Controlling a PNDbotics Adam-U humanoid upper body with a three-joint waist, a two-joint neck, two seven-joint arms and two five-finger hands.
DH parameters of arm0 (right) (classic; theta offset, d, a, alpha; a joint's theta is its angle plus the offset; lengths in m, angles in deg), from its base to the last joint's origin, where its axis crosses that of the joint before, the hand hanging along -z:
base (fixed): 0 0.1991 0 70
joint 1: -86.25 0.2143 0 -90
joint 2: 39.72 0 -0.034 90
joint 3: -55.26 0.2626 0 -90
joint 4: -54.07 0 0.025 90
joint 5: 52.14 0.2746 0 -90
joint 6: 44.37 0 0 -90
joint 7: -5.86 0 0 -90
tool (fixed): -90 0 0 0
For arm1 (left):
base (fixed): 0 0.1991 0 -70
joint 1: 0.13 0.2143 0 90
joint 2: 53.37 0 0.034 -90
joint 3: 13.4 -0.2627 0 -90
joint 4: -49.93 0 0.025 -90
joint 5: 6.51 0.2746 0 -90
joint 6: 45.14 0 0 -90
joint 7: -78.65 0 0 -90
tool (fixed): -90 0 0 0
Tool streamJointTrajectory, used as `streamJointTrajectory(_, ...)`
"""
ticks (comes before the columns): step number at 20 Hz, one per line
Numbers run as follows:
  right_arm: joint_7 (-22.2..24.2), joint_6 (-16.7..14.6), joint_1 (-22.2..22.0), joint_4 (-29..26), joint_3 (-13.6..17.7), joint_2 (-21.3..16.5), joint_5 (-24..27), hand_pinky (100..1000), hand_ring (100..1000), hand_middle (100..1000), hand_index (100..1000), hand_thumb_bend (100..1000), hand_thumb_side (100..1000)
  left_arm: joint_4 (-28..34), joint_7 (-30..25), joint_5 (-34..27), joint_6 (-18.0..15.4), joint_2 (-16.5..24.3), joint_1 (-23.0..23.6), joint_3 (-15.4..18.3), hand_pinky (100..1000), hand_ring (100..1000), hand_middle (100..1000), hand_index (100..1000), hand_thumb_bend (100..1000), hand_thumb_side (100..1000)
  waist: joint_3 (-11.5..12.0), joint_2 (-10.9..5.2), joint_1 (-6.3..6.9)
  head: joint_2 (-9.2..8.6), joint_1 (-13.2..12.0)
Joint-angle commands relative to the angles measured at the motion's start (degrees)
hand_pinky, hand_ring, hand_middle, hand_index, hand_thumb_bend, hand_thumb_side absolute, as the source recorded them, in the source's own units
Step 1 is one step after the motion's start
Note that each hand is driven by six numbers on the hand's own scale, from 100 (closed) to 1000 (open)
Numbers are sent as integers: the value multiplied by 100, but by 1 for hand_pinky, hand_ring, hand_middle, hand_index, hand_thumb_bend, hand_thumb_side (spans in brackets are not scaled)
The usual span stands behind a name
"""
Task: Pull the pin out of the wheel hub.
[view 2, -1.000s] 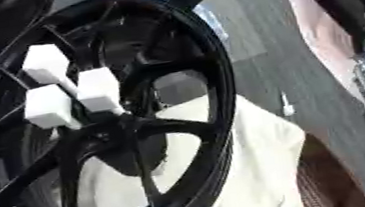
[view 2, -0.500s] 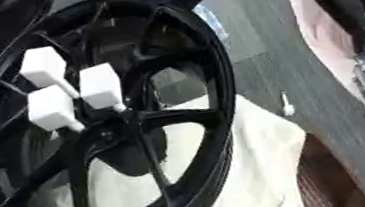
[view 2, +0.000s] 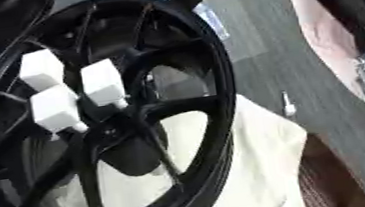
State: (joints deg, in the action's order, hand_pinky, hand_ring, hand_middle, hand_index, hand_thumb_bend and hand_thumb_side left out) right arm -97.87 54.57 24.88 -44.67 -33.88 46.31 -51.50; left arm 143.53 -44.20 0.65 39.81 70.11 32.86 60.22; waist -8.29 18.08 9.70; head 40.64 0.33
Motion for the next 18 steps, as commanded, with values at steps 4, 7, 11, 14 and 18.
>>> streamJointTrajectory(4,22,4,55,-107,-10,-147,3,867,748,705,782,100,523,335,-309,-185,353,280,-54,-136,711,657,625,780,485,727,2,-149,-33,-66,-25)
streamJointTrajectory(7,24,5,59,-109,-14,-150,-1,867,748,705,782,100,523,563,-365,-319,496,351,34,-189,707,651,620,776,473,737,-5,-144,-30,-78,-26)
streamJointTrajectory(11,31,8,67,-113,-22,-155,-6,867,748,705,782,100,523,998,-432,-503,626,503,198,-229,705,651,619,774,474,734,-17,-139,-21,-72,-17)
streamJointTrajectory(14,33,7,76,-117,-24,-152,-6,866,748,705,782,100,523,1220,-430,-589,737,566,265,-253,704,649,618,774,477,733,-26,-141,-16,-74,-25)
streamJointTrajectory(18,33,6,84,-118,-28,-150,-5,866,748,705,782,100,523,1443,-368,-631,872,650,354,-273,706,653,630,794,488,729,-36,-143,-6,-74,-21)
